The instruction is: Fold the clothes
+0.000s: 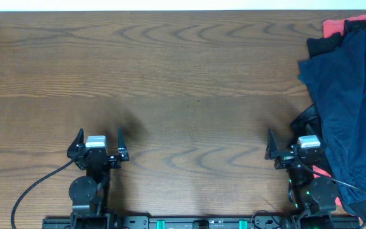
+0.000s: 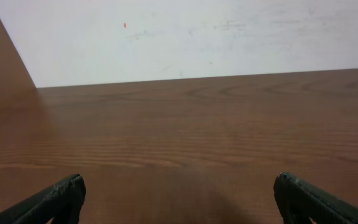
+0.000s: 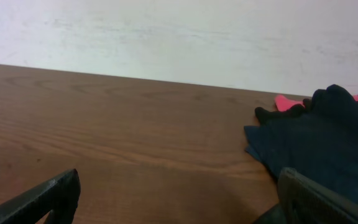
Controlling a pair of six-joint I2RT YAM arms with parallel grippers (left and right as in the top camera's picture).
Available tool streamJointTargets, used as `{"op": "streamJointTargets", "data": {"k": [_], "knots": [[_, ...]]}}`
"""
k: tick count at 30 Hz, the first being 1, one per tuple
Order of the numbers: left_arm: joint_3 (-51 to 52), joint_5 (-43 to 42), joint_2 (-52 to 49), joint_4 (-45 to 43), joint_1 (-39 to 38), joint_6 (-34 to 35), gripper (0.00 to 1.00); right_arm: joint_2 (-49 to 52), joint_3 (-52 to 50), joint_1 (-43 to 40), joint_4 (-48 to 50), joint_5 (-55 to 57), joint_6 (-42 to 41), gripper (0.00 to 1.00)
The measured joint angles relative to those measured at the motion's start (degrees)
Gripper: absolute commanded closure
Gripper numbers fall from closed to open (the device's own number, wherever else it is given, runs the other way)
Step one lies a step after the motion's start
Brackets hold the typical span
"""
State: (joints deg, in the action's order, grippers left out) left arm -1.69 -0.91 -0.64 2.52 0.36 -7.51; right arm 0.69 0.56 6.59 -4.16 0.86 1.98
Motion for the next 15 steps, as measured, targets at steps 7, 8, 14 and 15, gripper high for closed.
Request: {"op": "streamJointTargets", "data": {"k": [7, 8, 14, 15], "knots": [[0.0, 0.0, 0.0, 0.0, 0.0, 0.0, 0.02, 0.0, 0.0, 0.0, 0.02, 0.26, 2.49, 0.01], [0.0, 0.0, 0.0, 0.0, 0.02, 0.0, 0.02, 0.0, 0.0, 0.0, 0.02, 0.28, 2.73, 0.01], [0.0, 0.0, 0.0, 0.0, 0.02, 0.0, 0.02, 0.0, 0.0, 0.0, 0.04, 0.39, 3.3, 0.01], [0.0, 0.0, 0.0, 0.0, 0.02, 0.0, 0.02, 0.0, 0.0, 0.0, 0.04, 0.42, 3.32, 0.01]]}}
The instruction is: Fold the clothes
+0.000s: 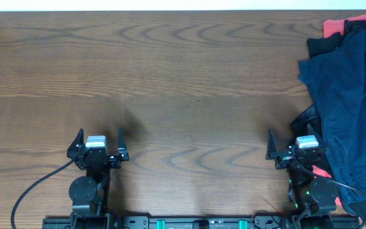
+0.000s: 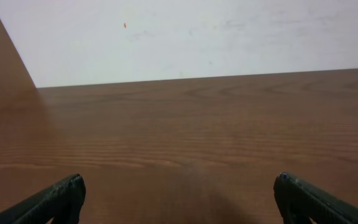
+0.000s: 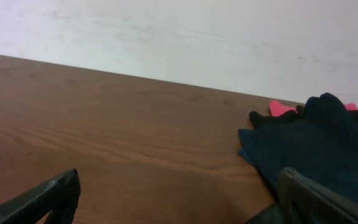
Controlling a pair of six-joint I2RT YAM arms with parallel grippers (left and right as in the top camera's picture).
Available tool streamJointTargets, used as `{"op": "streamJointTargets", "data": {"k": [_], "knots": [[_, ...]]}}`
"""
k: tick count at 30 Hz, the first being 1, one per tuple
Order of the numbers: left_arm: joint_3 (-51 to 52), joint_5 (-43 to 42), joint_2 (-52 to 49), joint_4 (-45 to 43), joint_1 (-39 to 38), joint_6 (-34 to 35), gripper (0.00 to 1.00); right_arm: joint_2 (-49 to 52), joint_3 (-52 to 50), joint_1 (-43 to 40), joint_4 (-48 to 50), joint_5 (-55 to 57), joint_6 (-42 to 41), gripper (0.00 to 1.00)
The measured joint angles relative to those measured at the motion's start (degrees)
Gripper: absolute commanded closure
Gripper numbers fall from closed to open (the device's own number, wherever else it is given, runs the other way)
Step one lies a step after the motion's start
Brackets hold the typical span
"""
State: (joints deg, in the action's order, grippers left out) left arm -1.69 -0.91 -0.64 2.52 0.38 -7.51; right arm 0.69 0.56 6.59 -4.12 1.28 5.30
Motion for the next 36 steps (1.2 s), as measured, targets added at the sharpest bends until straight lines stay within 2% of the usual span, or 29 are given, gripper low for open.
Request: {"op": "streamJointTargets", "data": {"k": [13, 20, 24, 30, 36], "knots": [[0.0, -0.02, 0.0, 0.0, -0.02, 0.83, 0.02, 0.0, 0.0, 0.0, 0.07, -1.33, -1.99, 0.01], [-0.09, -2.1, 0.0, 0.15, 0.0, 13.46, 0.02, 0.26, 0.13, 0.0, -0.94, -1.75, -6.38, 0.01], [-1.22, -4.07, -0.42, 1.97, -0.02, 18.88, 0.02, 2.73, 2.6, 0.0, -6.34, -0.5, -7.89, 0.01], [-9.38, -6.21, -6.95, 9.79, -0.02, 21.66, 0.02, 14.1, 10.58, 0.0, -10.12, 5.33, -8.59, 0.01], [-21.84, -6.67, -21.27, 19.45, -0.02, 22.56, 0.02, 33.33, 24.35, -0.15, -13.77, 8.92, -7.72, 0.01]]}}
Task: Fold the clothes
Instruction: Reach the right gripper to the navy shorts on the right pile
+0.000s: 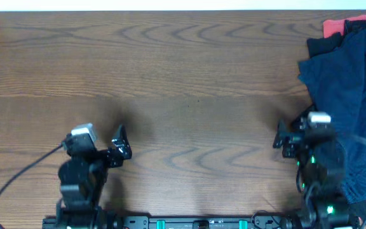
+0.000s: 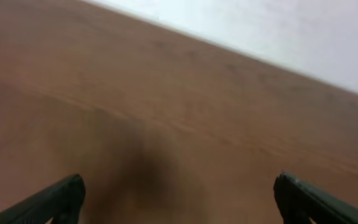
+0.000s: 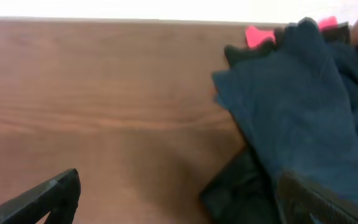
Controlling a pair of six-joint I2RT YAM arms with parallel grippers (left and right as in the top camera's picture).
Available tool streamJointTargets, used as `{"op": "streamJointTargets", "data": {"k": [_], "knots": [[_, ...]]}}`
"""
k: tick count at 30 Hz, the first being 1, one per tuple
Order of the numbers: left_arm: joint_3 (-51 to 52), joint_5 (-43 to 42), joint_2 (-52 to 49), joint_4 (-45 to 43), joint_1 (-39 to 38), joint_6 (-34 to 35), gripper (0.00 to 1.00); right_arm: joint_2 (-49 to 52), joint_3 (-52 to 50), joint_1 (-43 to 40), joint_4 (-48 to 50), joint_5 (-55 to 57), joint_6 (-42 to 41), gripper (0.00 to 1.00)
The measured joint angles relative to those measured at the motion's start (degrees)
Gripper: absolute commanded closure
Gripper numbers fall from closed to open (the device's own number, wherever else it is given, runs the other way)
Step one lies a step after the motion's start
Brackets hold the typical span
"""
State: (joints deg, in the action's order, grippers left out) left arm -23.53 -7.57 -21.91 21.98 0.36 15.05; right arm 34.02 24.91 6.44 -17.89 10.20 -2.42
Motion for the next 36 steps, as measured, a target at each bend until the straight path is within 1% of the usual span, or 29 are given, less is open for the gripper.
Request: {"op": "streamJointTargets", "data": {"k": [6, 8, 10, 14, 16, 18, 24, 27, 28, 31, 36], "knots": [[-13.03, -0.02, -17.0, 12.33, 0.0, -0.02, 0.02, 24.33, 18.32, -2.78, -10.21, -0.55, 3.1, 0.01], [-17.42, -0.02, -22.29, 16.02, 0.0, -0.02, 0.02, 32.02, 24.7, -3.87, -11.65, -2.14, 3.56, 0.01], [-21.0, -0.04, -26.62, 18.05, 0.0, -0.02, 0.02, 37.46, 29.18, -4.31, -11.76, -3.58, 3.85, 0.01], [-24.79, -0.15, -31.89, 18.53, 0.0, 0.02, 0.02, 45.13, 33.55, -4.37, -4.02, -5.09, 4.37, 0.02], [-25.0, -0.22, -33.07, 18.73, 0.0, 0.02, 0.02, 48.41, 34.38, -4.76, 1.05, -4.13, 4.39, 0.07], [-25.0, -0.22, -33.79, 19.08, 0.0, 0.07, 0.02, 52.37, 35.56, -5.66, 5.49, -2.19, 4.15, 0.1], [-24.98, -0.22, -34.23, 19.17, 0.0, 0.17, 0.02, 63.6, 37.75, -8.02, 16.39, 3.23, 2.95, 0.21], [-25.0, -0.22, -34.23, 19.23, 0.0, 0.17, 0.02, 68.59, 37.83, -8.13, 18.69, 6.54, 0.35, 0.29], [-25.0, -0.22, -34.23, 19.21, 0.0, 0.17, 0.02, 69.42, 37.83, -8.13, 18.82, 7.15, -0.22, 0.31], [-25.0, -0.22, -34.23, 19.45, 0.0, 0.17, 0.02, 73.72, 37.83, -8.13, 21.73, 9.2, -2.54, 0.32], [-25.0, -0.22, -34.23, 19.54, 0.0, 0.17, 0.02, 77.53, 37.83, -8.13, 24.81, 10.82, -3.96, 0.33]]}}
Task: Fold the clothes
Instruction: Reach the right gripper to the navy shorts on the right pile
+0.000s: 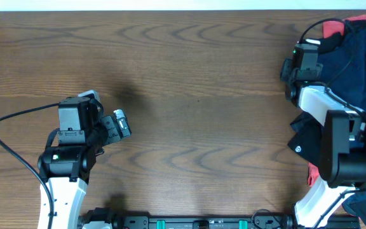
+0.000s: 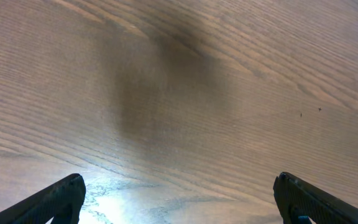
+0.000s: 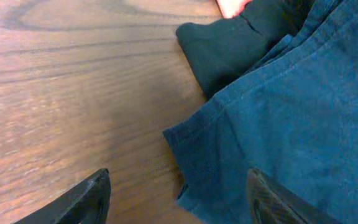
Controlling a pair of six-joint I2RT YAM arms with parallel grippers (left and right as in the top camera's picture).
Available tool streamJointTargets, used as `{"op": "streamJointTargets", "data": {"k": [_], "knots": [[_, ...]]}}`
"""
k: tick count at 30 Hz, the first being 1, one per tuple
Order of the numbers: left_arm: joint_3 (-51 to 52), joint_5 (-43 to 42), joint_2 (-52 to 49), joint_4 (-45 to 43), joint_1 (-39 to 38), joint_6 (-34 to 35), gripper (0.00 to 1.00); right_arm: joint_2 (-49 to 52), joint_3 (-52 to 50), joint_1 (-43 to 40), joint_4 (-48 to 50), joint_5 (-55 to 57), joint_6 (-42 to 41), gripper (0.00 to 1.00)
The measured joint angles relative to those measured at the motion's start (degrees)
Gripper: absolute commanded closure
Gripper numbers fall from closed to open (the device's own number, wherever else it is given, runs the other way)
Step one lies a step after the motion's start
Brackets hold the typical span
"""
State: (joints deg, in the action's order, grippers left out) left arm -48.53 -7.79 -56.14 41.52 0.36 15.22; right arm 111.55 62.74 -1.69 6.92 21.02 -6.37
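A heap of clothes lies at the table's right edge: a navy garment (image 1: 361, 63) on top, a black piece (image 3: 229, 46) under it and pink fabric (image 1: 335, 27) at the far end. My right gripper (image 1: 300, 60) hangs open over the navy garment's left corner (image 3: 194, 134); in the right wrist view this gripper (image 3: 179, 202) has one finger over wood and one over navy cloth, holding nothing. My left gripper (image 1: 113, 125) is open above bare wood at the left, and the left wrist view of it (image 2: 179, 205) shows nothing between the fingers.
The wooden table (image 1: 196, 76) spreads between the two arms. More black cloth (image 1: 305, 143) and a pink scrap (image 1: 313, 172) lie beside the right arm's base. A black cable (image 1: 11, 127) loops from the left arm toward the front edge.
My right gripper has moved from the near right up to the navy garment's left corner at the far right. My left gripper has risen and now looks down on the wood.
Both grippers first rested open and low at the front edge, facing the back wall. Then both arms lifted, the right one turning toward the heap. Now the right gripper is over the navy corner and the left hovers above bare wood. The clothes have not moved.
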Motion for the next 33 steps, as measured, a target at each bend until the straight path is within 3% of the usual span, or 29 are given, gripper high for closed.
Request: {"op": "streamJointTargets", "data": {"k": [15, 20, 23, 33], "knots": [[0.0, 0.0, 0.0, 0.17, 0.0, 0.0, 0.02, 4.9, 0.04, -1.36, 1.7, 4.57, -2.05, 0.38], [0.0, 0.0, 0.0, 0.15, 0.0, 0.0, 0.02, 5.99, 0.04, -1.46, 3.17, 4.76, -3.76, 0.64], [0.0, 0.0, 0.0, 0.17, 0.0, 0.0, 0.02, 6.21, 0.04, -1.44, 3.65, 4.98, -4.79, 0.96], [0.0, 0.0, 0.0, 0.24, 0.0, 0.0, 0.01, 6.21, 0.15, -1.46, 4.22, 5.4, -5.42, 0.99]]}}
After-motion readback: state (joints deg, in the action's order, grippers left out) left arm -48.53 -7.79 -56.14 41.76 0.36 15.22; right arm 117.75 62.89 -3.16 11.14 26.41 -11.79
